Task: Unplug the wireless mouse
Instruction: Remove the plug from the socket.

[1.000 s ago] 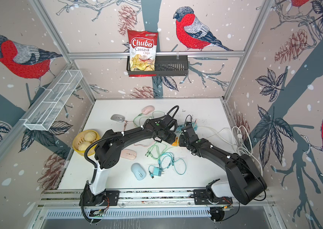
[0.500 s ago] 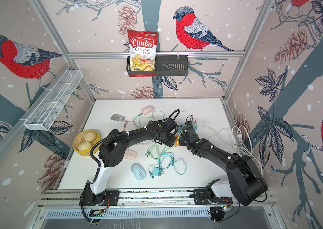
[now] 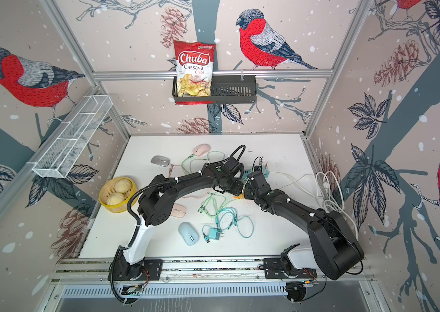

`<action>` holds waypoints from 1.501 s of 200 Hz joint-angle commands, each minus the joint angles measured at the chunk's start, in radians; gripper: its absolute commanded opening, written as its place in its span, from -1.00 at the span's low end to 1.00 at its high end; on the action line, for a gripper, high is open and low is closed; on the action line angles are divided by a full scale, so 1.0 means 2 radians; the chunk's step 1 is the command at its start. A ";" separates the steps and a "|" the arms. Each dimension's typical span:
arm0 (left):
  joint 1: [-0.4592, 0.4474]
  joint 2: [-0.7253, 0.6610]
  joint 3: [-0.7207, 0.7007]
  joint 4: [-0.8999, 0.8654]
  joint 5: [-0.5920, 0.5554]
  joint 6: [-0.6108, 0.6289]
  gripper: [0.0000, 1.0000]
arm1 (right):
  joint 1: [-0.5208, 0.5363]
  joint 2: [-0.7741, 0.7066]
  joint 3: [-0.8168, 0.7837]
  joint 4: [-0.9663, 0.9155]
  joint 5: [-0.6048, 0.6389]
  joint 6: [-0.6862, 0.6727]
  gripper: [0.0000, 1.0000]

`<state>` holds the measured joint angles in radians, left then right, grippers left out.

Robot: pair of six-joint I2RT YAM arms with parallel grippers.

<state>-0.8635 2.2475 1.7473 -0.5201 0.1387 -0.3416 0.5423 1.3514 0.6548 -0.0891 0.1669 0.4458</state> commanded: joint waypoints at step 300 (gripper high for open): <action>0.020 -0.414 -0.317 0.268 0.068 0.185 0.06 | -0.002 -0.124 0.066 0.044 -0.375 -0.021 -0.50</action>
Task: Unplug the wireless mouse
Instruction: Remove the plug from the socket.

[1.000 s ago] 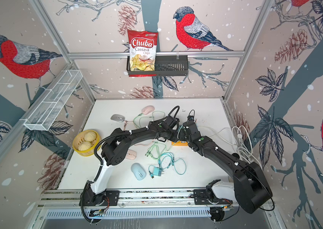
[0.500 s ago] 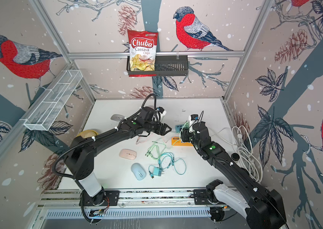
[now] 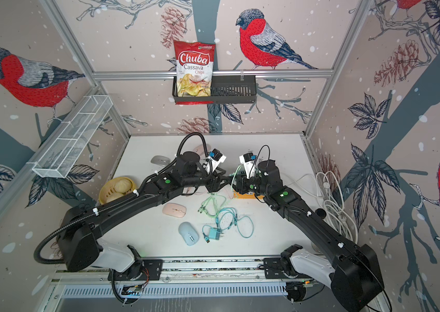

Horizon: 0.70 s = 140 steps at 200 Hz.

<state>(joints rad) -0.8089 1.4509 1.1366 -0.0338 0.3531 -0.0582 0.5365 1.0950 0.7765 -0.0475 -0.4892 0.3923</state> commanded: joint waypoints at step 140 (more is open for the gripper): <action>-0.023 -0.058 -0.072 0.065 -0.044 0.105 0.39 | -0.016 -0.006 -0.007 0.046 -0.108 0.024 -0.51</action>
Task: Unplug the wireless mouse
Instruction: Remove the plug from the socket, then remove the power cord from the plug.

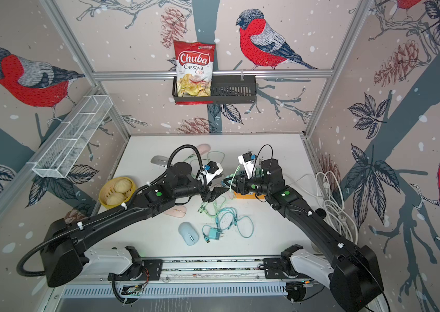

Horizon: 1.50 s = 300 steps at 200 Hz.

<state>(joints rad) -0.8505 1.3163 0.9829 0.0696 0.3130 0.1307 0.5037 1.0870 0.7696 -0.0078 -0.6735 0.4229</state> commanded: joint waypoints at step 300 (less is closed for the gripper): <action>-0.006 -0.045 -0.001 -0.016 -0.320 0.126 -1.00 | -0.085 -0.097 -0.072 0.043 -0.020 -0.002 -0.04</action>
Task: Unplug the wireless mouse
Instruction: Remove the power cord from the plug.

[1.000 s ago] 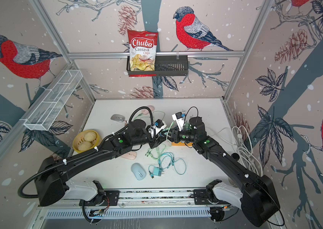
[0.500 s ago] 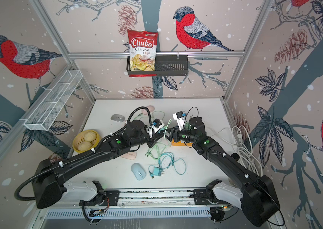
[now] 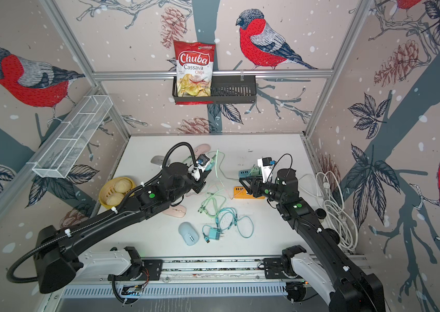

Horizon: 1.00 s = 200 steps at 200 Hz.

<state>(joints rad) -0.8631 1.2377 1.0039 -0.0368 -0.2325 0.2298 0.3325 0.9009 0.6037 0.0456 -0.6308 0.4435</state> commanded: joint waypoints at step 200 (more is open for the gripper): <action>-0.068 -0.042 -0.056 0.057 -0.016 0.244 -1.00 | 0.121 0.068 0.075 0.081 -0.031 -0.009 -0.20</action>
<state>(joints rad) -0.9977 1.1488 0.8894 0.0856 -0.3122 0.7322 0.5690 1.0298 0.7330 0.1532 -0.6609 0.4191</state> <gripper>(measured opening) 0.294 0.401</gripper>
